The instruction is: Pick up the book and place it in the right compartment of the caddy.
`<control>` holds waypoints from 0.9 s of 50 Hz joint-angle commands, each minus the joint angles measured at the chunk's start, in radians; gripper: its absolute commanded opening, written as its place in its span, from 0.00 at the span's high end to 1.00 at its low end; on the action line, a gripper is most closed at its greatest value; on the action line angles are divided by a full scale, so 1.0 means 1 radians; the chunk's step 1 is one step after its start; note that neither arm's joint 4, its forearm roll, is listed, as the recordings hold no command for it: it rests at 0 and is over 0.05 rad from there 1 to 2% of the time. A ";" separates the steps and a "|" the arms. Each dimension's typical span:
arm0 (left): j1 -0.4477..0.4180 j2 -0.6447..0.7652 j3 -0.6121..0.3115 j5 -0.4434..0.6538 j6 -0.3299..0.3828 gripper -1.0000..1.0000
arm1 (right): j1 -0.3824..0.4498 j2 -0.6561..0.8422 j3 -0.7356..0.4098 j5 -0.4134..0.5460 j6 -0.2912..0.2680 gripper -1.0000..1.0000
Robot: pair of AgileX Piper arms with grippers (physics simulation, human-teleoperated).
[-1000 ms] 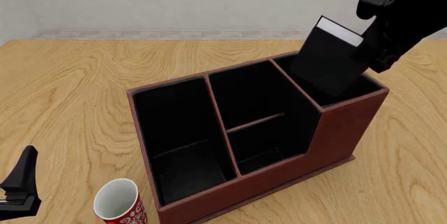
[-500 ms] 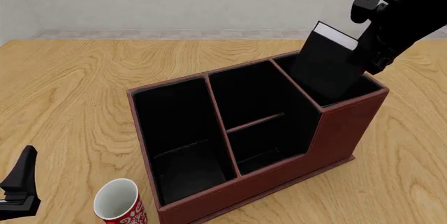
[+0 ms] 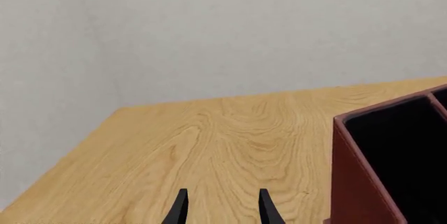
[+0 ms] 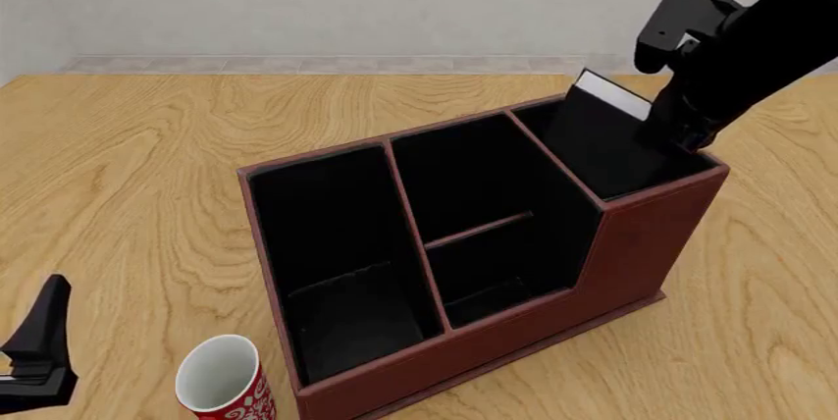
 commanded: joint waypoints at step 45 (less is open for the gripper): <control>0.002 0.000 -0.002 0.005 0.004 0.00 | 0.001 0.006 0.087 -0.082 0.034 1.00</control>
